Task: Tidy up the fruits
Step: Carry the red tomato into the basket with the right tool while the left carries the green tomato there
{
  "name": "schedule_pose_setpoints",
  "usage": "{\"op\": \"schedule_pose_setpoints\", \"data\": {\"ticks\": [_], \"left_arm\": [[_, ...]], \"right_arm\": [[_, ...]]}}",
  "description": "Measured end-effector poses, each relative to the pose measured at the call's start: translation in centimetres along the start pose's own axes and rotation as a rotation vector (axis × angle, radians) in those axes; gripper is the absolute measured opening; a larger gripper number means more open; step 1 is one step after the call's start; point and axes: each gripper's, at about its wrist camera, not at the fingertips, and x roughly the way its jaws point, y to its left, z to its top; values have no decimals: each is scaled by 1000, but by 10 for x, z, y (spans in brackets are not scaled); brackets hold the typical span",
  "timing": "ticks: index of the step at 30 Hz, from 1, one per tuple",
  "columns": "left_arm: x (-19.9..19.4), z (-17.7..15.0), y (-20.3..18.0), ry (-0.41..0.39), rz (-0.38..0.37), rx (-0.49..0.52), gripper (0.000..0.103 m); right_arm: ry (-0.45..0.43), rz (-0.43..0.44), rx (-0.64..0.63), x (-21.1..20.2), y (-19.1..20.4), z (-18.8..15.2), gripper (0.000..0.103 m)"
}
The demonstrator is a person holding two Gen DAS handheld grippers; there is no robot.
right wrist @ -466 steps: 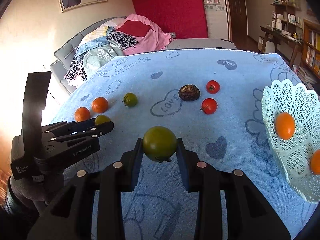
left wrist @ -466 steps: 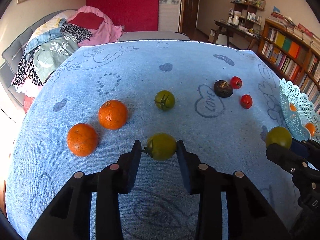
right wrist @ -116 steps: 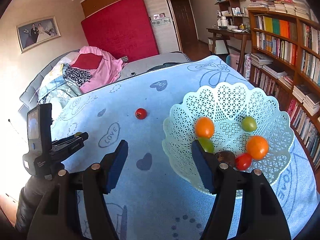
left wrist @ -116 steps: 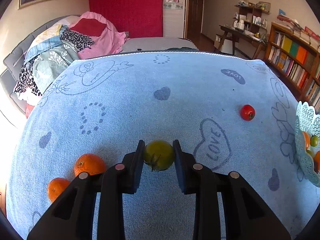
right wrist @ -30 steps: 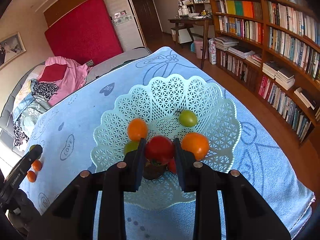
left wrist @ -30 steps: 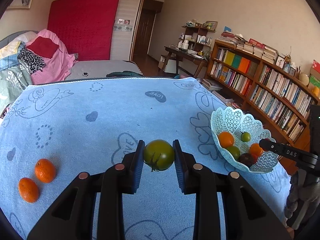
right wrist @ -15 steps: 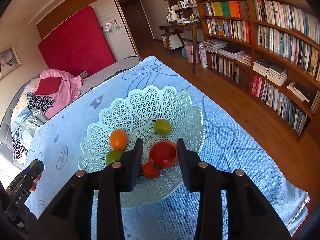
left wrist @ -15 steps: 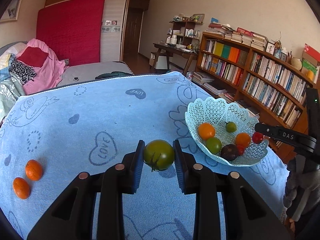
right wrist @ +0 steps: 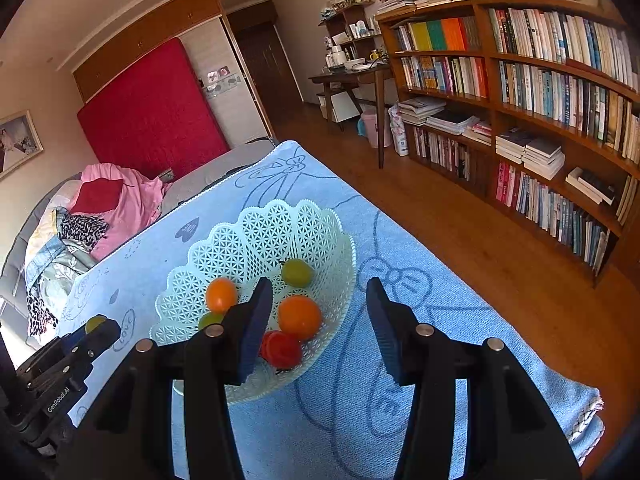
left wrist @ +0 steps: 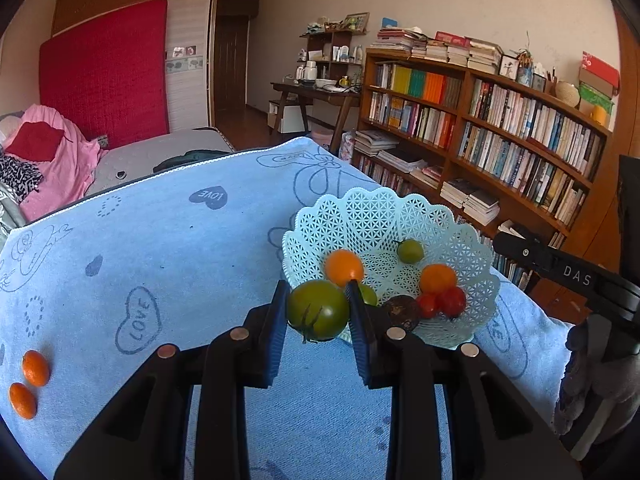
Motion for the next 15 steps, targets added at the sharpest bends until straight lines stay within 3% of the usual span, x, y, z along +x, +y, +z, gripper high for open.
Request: {"op": "schedule_pose_setpoints", "data": {"ticks": [15], "left_arm": [[48, 24, -59, 51, -63, 75, 29]], "right_arm": [[-10, -8, -34, 6, -17, -7, 50]]}}
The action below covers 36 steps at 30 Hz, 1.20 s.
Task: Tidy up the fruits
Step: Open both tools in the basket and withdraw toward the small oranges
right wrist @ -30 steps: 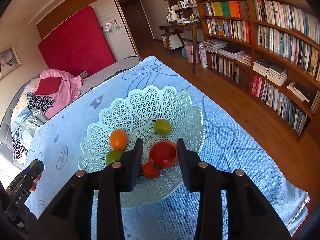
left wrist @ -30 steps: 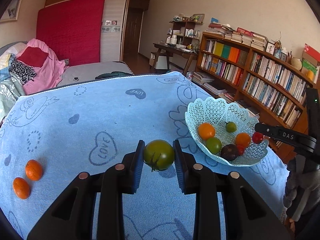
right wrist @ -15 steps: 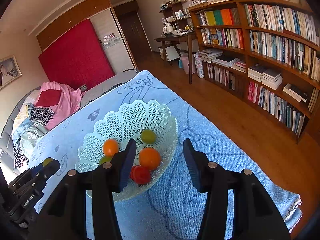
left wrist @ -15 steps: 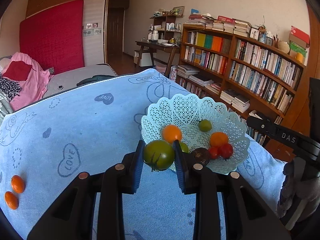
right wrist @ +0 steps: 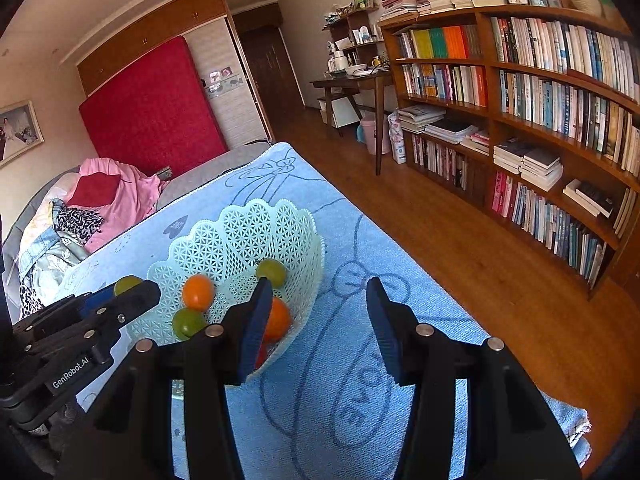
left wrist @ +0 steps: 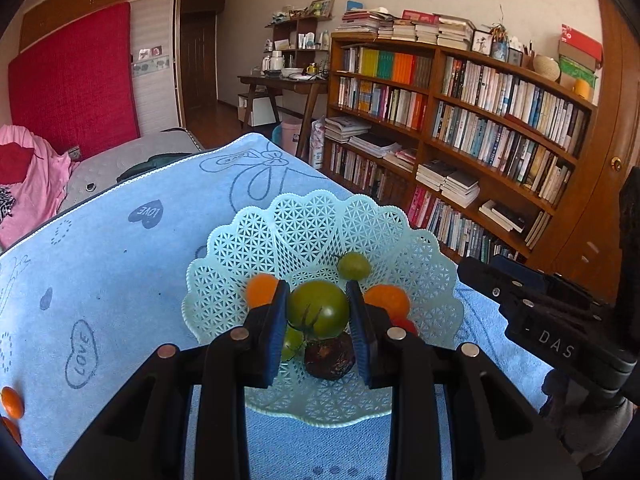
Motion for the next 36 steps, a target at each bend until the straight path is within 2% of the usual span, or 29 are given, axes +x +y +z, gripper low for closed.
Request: {"op": "schedule_pose_setpoints", "data": {"ticks": [3, 4, 6, 11, 14, 15, 17, 20, 22, 33, 36], "left_arm": [[9, 2, -3, 14, 6, -1, 34], [10, 3, -3, 15, 9, -6, 47], [11, 4, -1, 6, 20, -20, 63], [10, 4, 9, 9, 45, -50, 66], [5, 3, 16, 5, 65, -70, 76], [4, 3, 19, 5, 73, -76, 77], [0, 2, 25, 3, 90, -91, 86], [-7, 0, 36, -2, 107, -120, 88], [-11, -1, 42, 1, 124, -136, 88], [-36, -14, 72, 2, 215, -195, 88], [-43, -19, 78, -1, 236, -202, 88]], "right_arm": [[4, 7, 16, 3, -5, 0, 50], [5, 9, 21, 4, -7, 0, 50], [6, 11, 29, 4, -10, 0, 50], [8, 17, 43, 3, -13, -1, 51], [1, 20, 41, 0, -11, -1, 58], [-2, 21, 40, 0, -11, 0, 59], [-5, 26, 37, -3, -8, 0, 59], [-8, 33, 36, -6, -4, -1, 61], [-11, 35, 36, -8, -1, -2, 66], [-6, 68, 17, -16, 22, -7, 68], [-8, 82, 4, -18, 32, -8, 74]]}}
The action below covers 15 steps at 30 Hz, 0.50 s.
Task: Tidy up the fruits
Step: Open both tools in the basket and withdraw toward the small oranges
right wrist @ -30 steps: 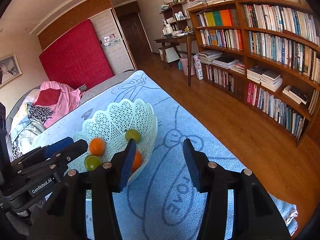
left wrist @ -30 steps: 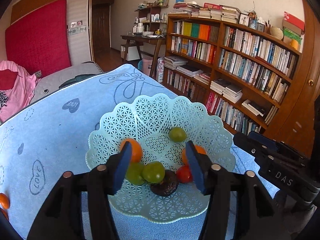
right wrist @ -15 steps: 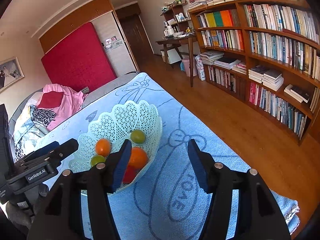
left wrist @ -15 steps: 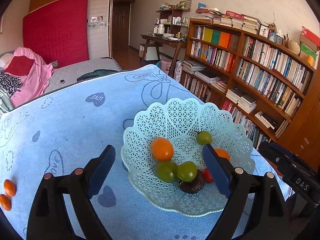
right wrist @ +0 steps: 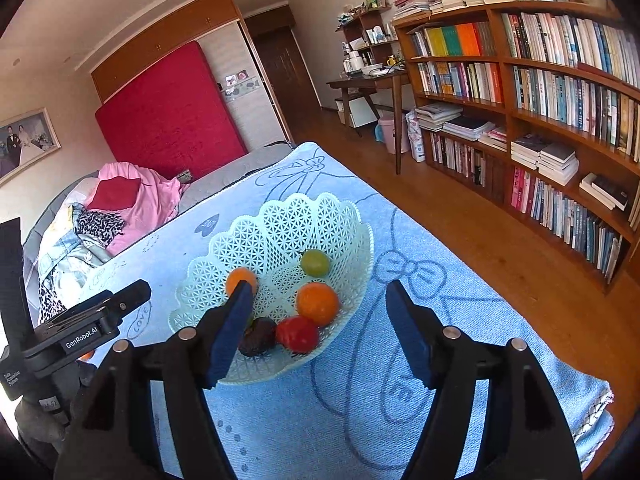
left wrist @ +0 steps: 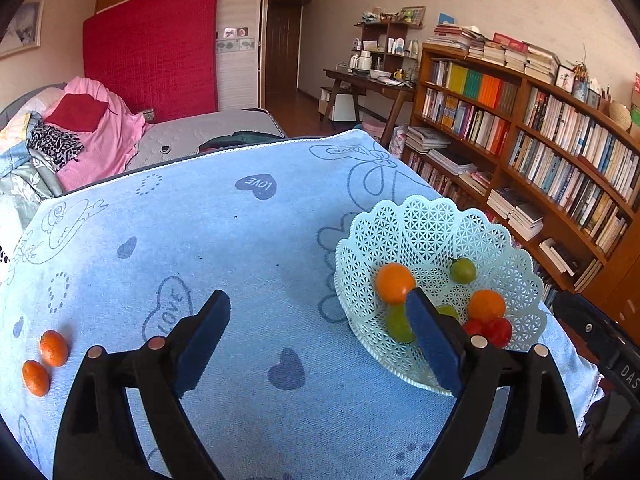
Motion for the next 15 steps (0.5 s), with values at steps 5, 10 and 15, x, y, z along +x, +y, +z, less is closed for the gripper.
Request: {"op": "schedule_pose_setpoints", "data": {"ticks": [5, 10, 15], "left_arm": [[-12, -5, 16, -15, 46, -14, 88], [-22, -10, 37, -25, 102, -29, 88], [-34, -16, 62, -34, 154, -58, 92]], "right_arm": [[7, 27, -33, 0, 22, -2, 74], [25, 53, -68, 4, 43, -6, 74], [49, 81, -104, 11, 68, -13, 74]]}}
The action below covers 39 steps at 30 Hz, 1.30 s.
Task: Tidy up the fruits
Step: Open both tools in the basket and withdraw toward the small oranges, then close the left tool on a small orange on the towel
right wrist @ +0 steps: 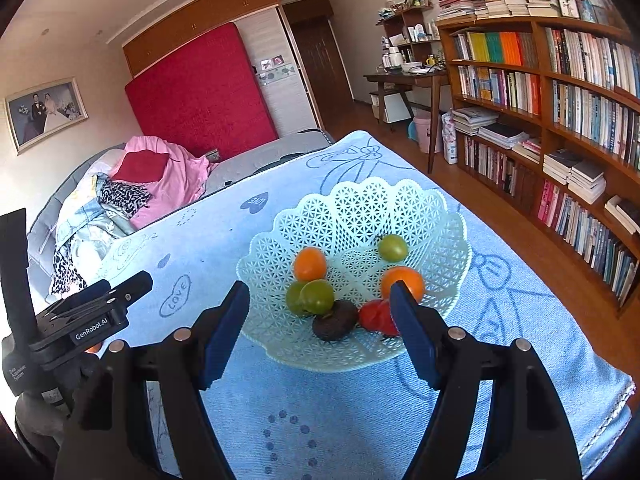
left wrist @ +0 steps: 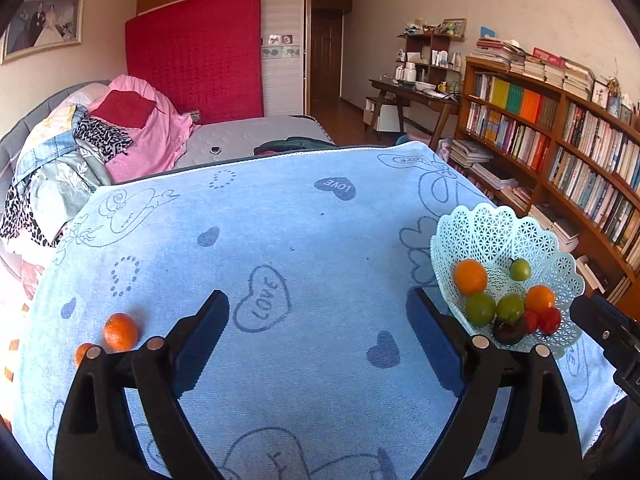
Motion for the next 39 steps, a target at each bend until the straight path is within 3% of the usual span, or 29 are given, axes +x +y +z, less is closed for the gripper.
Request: {"op": "schedule_pose_setpoints", "data": {"ticks": [20, 28, 39], "left_arm": [[-38, -35, 110, -29, 218, -120, 92], [-47, -57, 163, -1, 299, -190, 92], [-30, -79, 194, 68, 329, -221, 92]], "right_arm": [[109, 128, -147, 34, 93, -19, 75], [160, 168, -198, 51, 121, -30, 76], [217, 203, -266, 69, 157, -44, 76]]}}
